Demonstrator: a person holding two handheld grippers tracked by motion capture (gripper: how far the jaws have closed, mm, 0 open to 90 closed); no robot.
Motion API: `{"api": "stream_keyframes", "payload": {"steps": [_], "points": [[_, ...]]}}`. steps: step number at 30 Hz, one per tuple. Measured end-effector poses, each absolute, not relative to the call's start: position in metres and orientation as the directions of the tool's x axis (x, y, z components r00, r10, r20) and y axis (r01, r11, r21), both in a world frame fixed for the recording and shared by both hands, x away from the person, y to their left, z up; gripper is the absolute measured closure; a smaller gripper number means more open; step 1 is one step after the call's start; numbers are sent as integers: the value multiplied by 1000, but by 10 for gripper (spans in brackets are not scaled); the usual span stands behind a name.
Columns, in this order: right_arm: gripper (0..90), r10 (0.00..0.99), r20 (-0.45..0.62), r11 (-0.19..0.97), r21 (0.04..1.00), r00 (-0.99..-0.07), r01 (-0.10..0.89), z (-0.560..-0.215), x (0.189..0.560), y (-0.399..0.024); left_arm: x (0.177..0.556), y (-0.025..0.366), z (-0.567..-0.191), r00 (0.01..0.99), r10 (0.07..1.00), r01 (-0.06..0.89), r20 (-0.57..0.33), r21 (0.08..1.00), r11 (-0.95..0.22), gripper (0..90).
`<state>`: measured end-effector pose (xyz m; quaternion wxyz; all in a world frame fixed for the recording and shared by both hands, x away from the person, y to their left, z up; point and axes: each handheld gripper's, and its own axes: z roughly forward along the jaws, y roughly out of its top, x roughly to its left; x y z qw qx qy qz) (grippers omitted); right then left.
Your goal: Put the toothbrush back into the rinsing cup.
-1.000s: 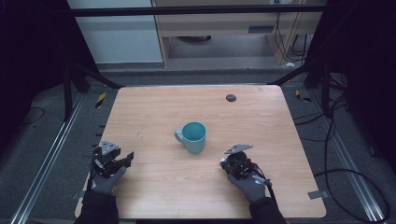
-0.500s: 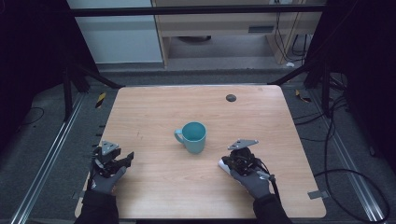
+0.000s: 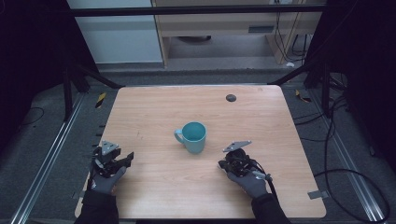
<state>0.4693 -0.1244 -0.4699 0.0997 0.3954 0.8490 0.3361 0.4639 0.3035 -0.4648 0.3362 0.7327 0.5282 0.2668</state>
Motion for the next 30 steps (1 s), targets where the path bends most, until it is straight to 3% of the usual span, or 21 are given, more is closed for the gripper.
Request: {"api": "stream_keyframes", "payload": {"steps": [30], "points": [[899, 801, 84, 416, 634, -593, 652, -472, 482, -139, 464, 304, -465, 299, 954, 595, 36, 774, -216, 417]]}}
